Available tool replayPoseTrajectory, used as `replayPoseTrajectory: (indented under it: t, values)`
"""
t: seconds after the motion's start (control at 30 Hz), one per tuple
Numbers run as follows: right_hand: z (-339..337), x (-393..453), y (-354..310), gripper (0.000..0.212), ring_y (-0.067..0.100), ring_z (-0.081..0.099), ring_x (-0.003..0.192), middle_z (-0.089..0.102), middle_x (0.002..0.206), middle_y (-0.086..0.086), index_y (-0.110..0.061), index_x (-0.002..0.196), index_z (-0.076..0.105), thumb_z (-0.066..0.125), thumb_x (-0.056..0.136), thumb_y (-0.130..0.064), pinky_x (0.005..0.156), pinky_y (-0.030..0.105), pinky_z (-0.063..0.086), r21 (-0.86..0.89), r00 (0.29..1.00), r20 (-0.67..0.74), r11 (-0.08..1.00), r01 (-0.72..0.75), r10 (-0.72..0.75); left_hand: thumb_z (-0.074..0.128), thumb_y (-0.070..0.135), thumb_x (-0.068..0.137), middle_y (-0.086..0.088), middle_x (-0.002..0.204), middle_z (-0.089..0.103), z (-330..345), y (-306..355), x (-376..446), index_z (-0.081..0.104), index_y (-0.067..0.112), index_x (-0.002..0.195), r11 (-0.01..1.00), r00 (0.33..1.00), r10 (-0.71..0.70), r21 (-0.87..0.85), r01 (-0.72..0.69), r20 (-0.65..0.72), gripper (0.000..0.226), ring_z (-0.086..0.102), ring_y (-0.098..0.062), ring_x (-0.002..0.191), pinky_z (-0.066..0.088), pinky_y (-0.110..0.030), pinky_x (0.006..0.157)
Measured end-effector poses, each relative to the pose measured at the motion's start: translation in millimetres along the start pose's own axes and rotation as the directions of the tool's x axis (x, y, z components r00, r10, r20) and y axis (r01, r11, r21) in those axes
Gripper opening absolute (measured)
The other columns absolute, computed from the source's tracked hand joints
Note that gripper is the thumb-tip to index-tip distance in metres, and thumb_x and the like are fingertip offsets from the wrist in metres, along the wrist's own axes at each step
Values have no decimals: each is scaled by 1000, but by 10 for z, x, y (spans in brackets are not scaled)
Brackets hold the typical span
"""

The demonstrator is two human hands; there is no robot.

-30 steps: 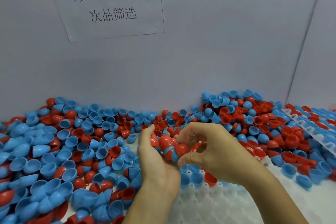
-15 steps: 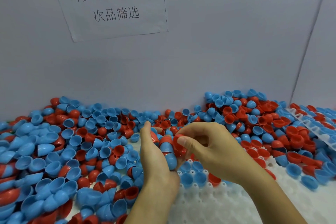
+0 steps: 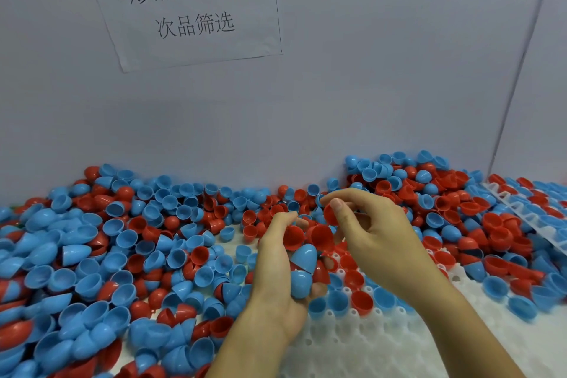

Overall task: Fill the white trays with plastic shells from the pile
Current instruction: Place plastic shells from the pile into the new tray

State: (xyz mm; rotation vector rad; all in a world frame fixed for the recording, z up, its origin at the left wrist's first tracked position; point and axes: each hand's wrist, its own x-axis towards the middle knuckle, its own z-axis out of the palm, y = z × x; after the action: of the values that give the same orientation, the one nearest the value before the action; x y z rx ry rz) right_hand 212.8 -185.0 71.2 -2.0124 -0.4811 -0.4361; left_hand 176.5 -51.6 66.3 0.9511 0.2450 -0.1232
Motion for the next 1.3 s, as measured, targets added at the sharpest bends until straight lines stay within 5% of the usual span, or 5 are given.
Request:
replayPoseTrajectory:
  t: [0.13,0.37,0.63,0.77,1.3]
  values:
    - [1,4,11,13,-3,64,74,65,72,-20,-37,98,62,56,99,-25,61,10,49,44,998,-70,999,10,-7,72,39,60,-10,75,64,22,-5,-36,67,19,64,998,993,-58,30,55,105,21,53,-18,51,32,-18,34]
    - [11,-5,34,15,0,59,50,64,69,-7,-32,90,55,66,94,-21,45,10,43,-55,995,-100,998,14,-19,64,31,84,-9,71,62,25,-53,0,68,13,71,993,986,-114,37,110,124,23,51,-15,52,32,-18,33]
    - [-100,-28,79,12,1,66,85,67,88,-24,-38,90,68,66,92,-26,76,18,56,-88,989,150,996,27,-14,63,30,87,-7,67,63,0,-23,14,73,17,60,998,996,-49,31,47,75,31,54,-14,49,33,-19,32]
    - [-148,-17,97,17,1,67,85,69,92,-20,-45,95,69,71,89,-28,76,23,59,-107,967,254,994,-6,33,63,31,87,-8,67,62,-14,-22,19,74,14,68,994,995,-56,101,48,84,28,53,-15,51,33,-19,34]
    - [-452,-23,191,22,6,70,76,74,81,-12,-29,95,74,68,91,-8,70,16,56,-46,982,151,993,-105,111,62,24,86,-7,65,58,-62,-7,47,65,21,47,995,998,-23,99,18,54,39,53,-16,55,32,-19,32]
